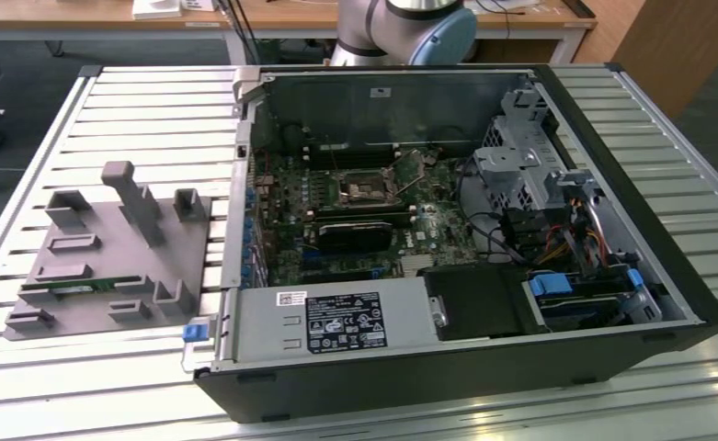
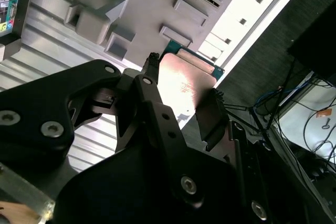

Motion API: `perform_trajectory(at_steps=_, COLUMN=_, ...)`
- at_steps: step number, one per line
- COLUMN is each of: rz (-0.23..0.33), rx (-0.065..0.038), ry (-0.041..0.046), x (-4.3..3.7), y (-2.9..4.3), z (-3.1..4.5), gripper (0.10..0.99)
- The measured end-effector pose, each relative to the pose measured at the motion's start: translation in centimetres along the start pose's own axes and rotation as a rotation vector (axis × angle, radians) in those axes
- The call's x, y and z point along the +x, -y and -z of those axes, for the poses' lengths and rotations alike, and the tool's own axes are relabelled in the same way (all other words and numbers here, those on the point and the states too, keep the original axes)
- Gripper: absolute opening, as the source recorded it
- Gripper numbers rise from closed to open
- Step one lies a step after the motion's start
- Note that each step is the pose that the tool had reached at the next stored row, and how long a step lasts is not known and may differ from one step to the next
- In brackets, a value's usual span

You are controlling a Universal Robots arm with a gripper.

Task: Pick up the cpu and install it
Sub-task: 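Pick up the cpu and move it towards the insertion slot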

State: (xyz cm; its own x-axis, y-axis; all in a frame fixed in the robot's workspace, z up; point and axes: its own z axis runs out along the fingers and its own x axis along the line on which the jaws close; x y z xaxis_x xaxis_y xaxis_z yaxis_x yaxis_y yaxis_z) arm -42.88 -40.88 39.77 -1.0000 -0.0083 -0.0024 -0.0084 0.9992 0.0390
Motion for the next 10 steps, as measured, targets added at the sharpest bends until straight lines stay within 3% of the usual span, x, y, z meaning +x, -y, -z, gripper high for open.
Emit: perform_trajectory(at_steps=10, rz=0.000, rx=0.000, ry=0.0000, x=-0.76, y=0.00, z=0.00, gripper=0.533)
